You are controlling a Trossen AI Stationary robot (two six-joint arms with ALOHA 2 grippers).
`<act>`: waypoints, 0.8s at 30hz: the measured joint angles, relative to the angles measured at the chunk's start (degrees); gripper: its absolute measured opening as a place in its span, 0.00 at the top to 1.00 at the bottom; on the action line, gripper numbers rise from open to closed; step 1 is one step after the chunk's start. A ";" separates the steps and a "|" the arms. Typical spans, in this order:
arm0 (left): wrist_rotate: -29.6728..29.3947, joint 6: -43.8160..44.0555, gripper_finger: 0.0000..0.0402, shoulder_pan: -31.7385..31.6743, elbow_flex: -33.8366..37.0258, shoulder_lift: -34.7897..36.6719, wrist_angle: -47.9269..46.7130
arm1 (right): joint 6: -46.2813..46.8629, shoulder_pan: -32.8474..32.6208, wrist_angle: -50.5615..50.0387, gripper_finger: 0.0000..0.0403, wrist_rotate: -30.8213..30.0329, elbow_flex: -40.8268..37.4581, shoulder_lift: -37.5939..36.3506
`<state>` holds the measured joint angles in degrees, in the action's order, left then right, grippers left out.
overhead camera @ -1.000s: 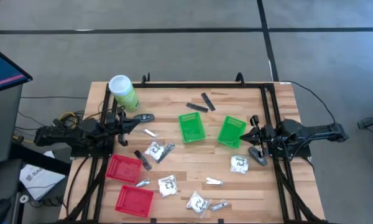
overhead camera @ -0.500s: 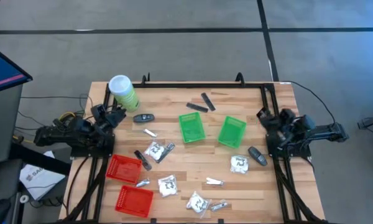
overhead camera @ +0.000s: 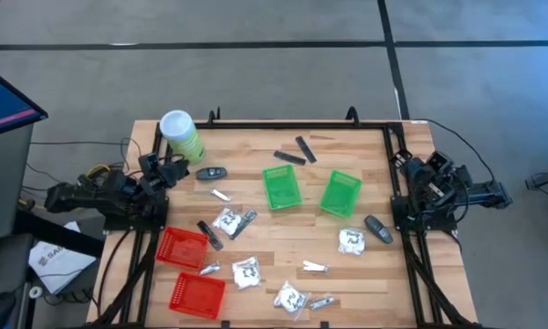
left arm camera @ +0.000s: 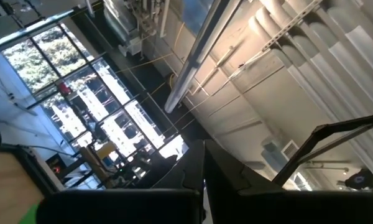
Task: Pick & Place Travel size toiletries
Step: Put the top black deodorant into the top red basket
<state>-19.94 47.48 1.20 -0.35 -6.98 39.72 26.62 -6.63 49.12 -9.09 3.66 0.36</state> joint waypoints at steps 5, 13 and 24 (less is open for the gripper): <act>-0.03 3.99 1.00 0.00 0.00 -5.46 3.59 | 2.41 0.02 0.60 1.00 -1.52 0.02 0.00; 0.02 4.57 1.00 0.02 0.01 -13.94 11.48 | 8.98 0.02 0.47 0.98 -1.50 0.11 0.00; 4.18 8.10 1.00 0.02 0.00 -20.57 14.58 | 11.99 -0.09 0.03 0.71 -1.44 0.15 0.00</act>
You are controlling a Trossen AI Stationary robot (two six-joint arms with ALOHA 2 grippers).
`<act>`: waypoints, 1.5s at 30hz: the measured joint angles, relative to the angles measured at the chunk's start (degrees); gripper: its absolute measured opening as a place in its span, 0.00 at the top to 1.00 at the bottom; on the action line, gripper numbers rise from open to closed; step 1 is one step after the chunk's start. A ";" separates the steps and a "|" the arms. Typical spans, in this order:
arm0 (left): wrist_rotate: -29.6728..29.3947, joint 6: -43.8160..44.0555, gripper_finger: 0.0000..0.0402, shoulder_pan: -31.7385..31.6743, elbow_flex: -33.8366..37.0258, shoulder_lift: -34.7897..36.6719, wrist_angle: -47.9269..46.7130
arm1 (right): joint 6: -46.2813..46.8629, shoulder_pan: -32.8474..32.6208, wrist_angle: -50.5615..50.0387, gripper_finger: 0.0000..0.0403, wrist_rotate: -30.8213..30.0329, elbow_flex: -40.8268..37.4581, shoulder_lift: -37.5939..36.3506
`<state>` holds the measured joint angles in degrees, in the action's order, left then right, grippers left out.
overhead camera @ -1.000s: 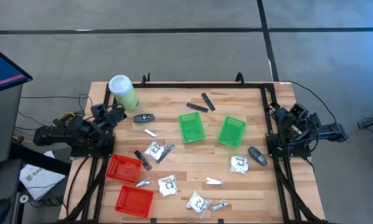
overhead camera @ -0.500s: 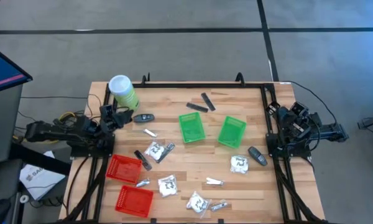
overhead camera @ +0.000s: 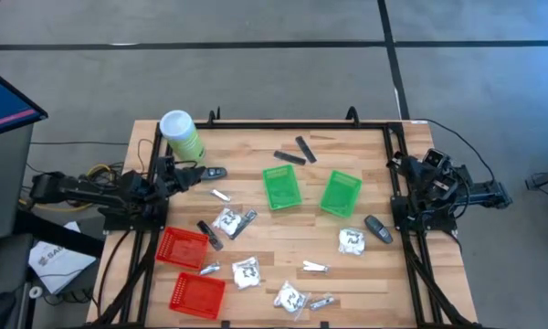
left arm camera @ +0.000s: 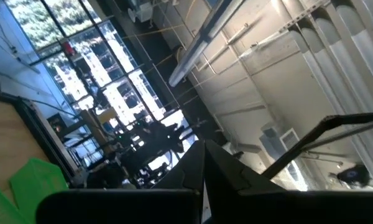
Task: Pick & Place Travel size toiletries
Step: Put the top black deodorant into the top red basket
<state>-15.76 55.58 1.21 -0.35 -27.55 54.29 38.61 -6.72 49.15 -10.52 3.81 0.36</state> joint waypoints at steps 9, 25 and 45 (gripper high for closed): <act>12.29 -1.88 1.00 0.76 -4.35 -6.77 5.22 | 0.00 0.00 0.05 0.75 0.11 0.09 0.00; 15.52 -10.35 1.00 1.25 -19.35 -26.10 5.43 | -0.61 0.20 -31.05 0.96 -1.06 15.81 5.44; 10.17 -13.76 1.00 2.27 -21.52 -30.56 6.44 | -19.26 0.02 -38.49 0.98 -1.50 31.85 15.62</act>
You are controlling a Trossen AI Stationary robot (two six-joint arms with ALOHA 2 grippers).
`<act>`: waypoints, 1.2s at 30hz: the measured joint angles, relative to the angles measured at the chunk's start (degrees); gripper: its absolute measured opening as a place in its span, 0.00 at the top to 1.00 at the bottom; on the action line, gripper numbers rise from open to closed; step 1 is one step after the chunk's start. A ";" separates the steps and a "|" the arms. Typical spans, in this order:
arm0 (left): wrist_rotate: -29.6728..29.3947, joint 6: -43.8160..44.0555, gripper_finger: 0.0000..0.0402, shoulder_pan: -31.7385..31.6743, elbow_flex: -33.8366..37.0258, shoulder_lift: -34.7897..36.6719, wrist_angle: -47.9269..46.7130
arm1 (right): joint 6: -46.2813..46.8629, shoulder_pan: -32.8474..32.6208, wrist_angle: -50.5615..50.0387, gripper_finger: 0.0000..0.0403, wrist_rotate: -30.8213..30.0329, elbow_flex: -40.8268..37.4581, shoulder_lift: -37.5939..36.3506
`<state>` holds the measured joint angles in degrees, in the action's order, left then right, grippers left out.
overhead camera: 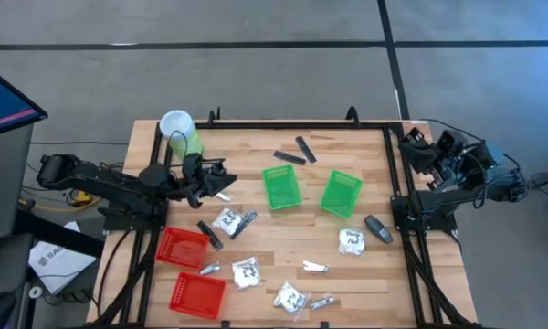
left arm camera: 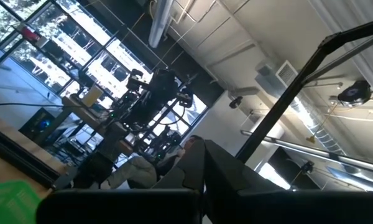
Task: Pick & Place Travel size toiletries
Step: Put the top black deodorant into the top red basket
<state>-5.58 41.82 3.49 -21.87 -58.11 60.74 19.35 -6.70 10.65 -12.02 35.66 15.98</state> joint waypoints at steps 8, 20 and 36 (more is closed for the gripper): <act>-0.06 -2.54 1.00 2.43 0.00 -0.01 -1.71 | 11.60 0.22 -17.22 0.97 1.43 4.97 0.20; -5.55 -4.11 1.00 7.32 0.00 -0.02 -9.38 | 21.46 0.86 -50.62 0.63 1.46 17.46 9.50; -6.03 -2.60 1.00 8.02 0.02 -0.02 -9.17 | 24.83 0.86 -52.41 0.56 1.96 23.89 17.92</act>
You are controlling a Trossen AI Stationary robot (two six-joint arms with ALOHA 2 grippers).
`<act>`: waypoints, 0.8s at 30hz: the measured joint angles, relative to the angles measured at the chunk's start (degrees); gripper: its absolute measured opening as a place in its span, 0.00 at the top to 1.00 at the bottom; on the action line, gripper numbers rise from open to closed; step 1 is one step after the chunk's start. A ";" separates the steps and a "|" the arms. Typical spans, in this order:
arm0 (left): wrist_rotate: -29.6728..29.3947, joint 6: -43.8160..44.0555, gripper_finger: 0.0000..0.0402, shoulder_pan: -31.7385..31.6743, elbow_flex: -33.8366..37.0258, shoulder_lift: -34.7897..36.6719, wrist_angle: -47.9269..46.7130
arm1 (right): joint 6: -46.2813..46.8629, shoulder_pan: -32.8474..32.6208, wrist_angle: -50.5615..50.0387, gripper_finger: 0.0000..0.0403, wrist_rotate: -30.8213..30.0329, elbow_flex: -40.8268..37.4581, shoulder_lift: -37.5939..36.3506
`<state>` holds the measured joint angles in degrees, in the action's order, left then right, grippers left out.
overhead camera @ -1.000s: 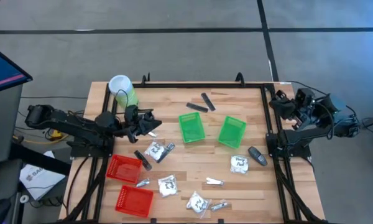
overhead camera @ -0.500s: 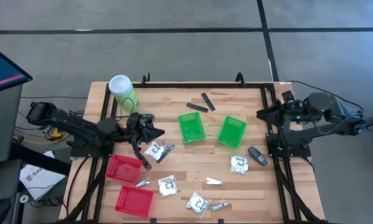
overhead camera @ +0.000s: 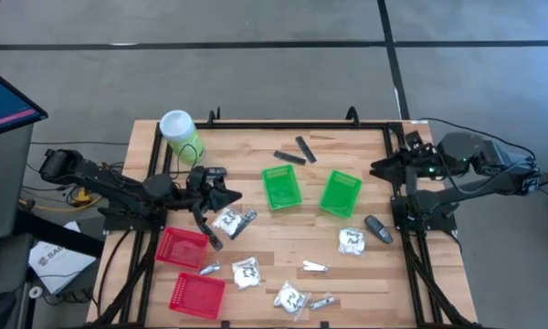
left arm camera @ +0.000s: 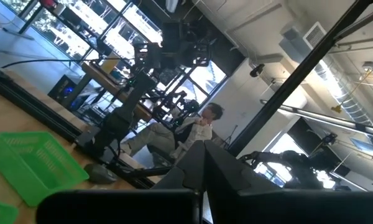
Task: Pick & Place Travel size toiletries
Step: Put the top black deodorant into the top red basket
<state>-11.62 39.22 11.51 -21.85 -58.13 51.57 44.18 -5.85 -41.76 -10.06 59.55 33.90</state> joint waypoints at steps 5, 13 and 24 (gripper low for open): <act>-2.81 -0.29 1.00 0.00 0.00 0.00 0.02 | 0.01 -0.02 3.83 0.84 0.81 0.00 0.31; -4.62 1.77 1.00 -0.33 0.02 0.00 0.48 | -0.76 0.02 14.48 0.91 -0.82 0.00 0.25; -4.42 1.75 1.00 -0.33 0.02 0.00 -0.61 | -0.22 5.26 4.42 0.64 -1.69 0.01 1.86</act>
<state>-16.03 40.97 11.18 -21.82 -58.13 50.96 43.96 -0.58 -37.34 -11.76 59.56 35.76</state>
